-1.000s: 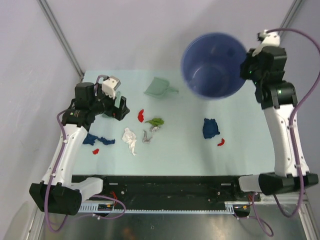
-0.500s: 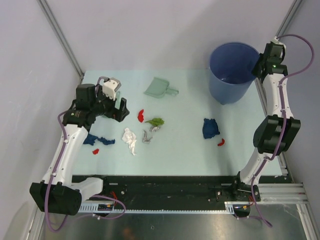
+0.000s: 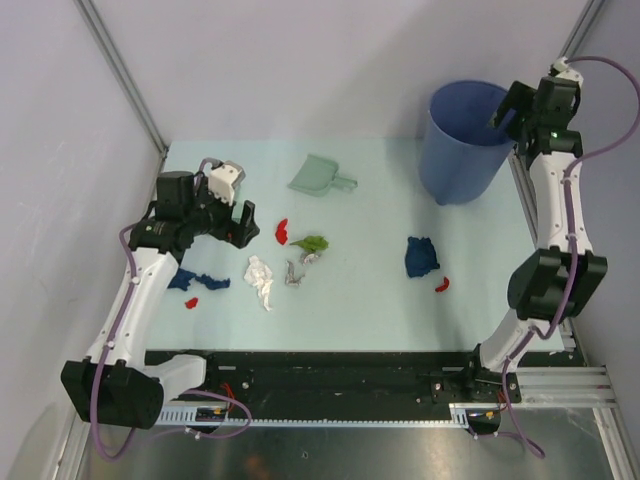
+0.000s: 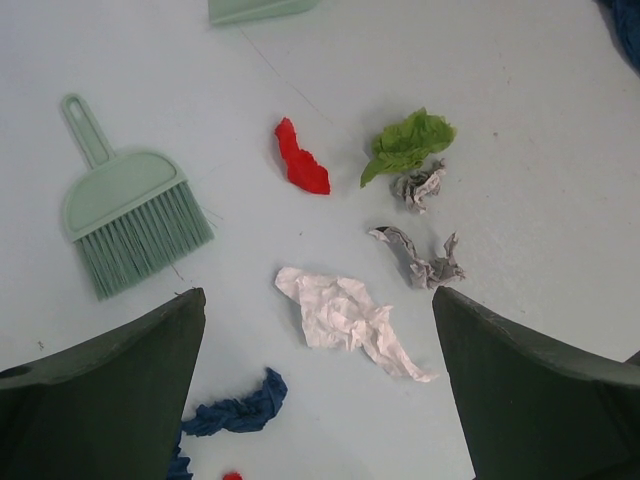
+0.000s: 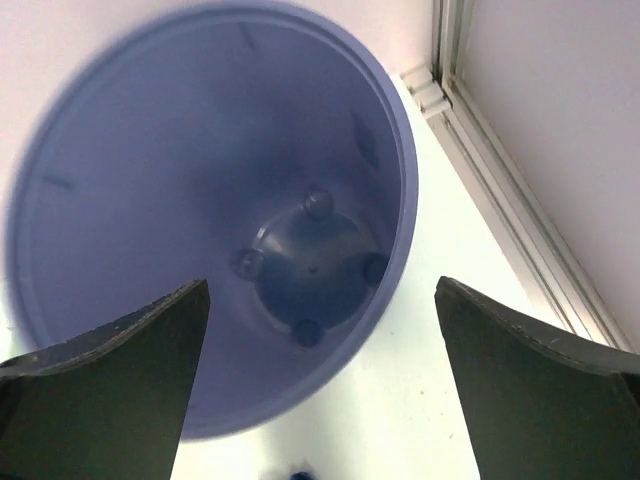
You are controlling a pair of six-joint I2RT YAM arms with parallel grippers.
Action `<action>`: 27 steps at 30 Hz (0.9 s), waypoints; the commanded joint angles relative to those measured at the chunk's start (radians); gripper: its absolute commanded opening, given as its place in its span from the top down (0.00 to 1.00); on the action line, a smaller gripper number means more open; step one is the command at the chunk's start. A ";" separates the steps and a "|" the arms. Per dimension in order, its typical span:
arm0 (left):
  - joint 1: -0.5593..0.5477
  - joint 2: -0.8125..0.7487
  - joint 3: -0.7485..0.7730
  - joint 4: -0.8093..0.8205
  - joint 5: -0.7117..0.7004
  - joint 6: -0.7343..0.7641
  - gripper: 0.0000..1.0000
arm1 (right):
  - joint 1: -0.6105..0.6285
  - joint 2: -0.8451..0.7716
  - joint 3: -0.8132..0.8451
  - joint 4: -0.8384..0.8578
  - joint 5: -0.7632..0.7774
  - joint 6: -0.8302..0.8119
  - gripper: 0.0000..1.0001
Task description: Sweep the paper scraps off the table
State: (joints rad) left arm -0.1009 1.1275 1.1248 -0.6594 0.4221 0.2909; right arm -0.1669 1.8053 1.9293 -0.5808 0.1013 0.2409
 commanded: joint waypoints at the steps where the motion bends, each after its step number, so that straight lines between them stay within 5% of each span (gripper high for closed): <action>1: -0.005 0.011 -0.017 0.003 0.012 0.025 0.00 | 0.041 -0.286 -0.123 0.310 0.034 0.009 0.00; 6: -0.005 0.009 -0.029 0.003 -0.023 0.018 0.00 | 0.280 -0.454 -0.396 0.669 -0.183 -0.233 0.00; 9: -0.005 0.002 -0.039 0.003 -0.023 0.011 0.00 | 0.381 -0.388 -0.345 0.533 -0.577 -0.353 0.00; 10: -0.005 -0.001 -0.042 0.003 -0.019 0.011 0.00 | 0.401 -0.314 -0.316 0.479 -0.598 -0.364 0.00; 14: -0.005 -0.006 -0.056 0.003 -0.025 0.011 0.00 | 0.506 -0.140 -0.236 0.297 -0.624 -0.468 0.00; 19: -0.005 0.012 -0.060 0.003 -0.046 0.011 0.00 | 0.544 0.038 -0.161 0.289 -0.555 -0.463 0.00; 27: -0.003 0.044 -0.053 -0.003 -0.055 0.014 0.00 | 0.561 0.414 0.189 0.148 -0.434 -0.505 0.00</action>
State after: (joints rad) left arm -0.1009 1.1591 1.0657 -0.6617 0.3691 0.2928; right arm 0.3843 2.1395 1.9190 -0.3820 -0.3786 -0.2085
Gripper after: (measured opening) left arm 0.996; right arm 0.994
